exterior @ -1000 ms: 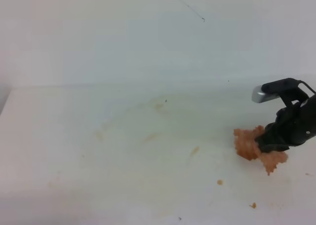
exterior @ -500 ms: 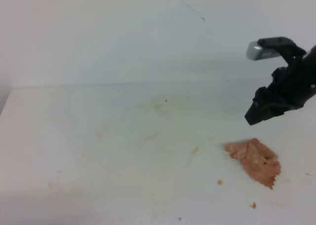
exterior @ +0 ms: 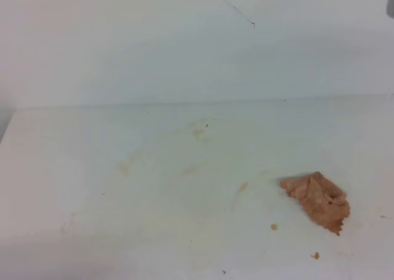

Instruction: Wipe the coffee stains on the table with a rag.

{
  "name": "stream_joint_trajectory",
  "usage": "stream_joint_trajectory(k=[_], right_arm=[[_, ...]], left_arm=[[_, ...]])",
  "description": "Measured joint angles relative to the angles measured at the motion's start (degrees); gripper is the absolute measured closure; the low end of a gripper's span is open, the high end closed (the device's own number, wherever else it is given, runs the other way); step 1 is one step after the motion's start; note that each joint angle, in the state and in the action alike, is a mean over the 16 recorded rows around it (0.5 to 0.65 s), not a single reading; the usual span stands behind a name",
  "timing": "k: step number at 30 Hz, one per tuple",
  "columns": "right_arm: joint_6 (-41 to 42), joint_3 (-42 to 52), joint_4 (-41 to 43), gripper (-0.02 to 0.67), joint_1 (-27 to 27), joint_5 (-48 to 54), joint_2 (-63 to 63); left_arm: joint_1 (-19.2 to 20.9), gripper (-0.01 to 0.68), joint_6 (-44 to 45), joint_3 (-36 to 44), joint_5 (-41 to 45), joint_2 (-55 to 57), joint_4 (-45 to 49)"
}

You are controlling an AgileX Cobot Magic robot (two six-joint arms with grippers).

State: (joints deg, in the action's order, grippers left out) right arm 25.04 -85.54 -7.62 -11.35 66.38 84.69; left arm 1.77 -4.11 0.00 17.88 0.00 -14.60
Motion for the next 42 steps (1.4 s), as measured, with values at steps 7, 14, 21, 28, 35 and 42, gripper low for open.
stream_joint_trajectory(k=[7,14,21,28,35,42], right_arm=[[-0.30,0.35,2.95,0.648,0.00,0.37,-4.32],[-0.37,0.53,2.98,0.649,0.00,0.71,-6.60],[1.14,1.71,3.12,0.649,0.00,-1.81,-13.57],[3.46,10.28,4.30,0.649,0.16,-18.82,-27.87],[3.57,27.64,6.35,0.649,2.32,-39.96,-45.66],[-0.97,47.26,7.50,0.649,5.61,-48.09,-61.82]], left_arm=[[0.00,0.675,0.00,0.00,0.00,0.00,0.00],[0.00,0.675,0.00,0.00,0.00,0.00,0.00],[-0.01,0.675,0.00,0.00,0.00,-0.28,0.00],[-0.02,0.675,0.00,0.00,0.00,-0.56,0.00],[-0.03,0.675,0.00,0.00,0.00,-0.65,0.00],[-0.03,0.675,0.00,0.00,0.00,-0.74,0.00]])
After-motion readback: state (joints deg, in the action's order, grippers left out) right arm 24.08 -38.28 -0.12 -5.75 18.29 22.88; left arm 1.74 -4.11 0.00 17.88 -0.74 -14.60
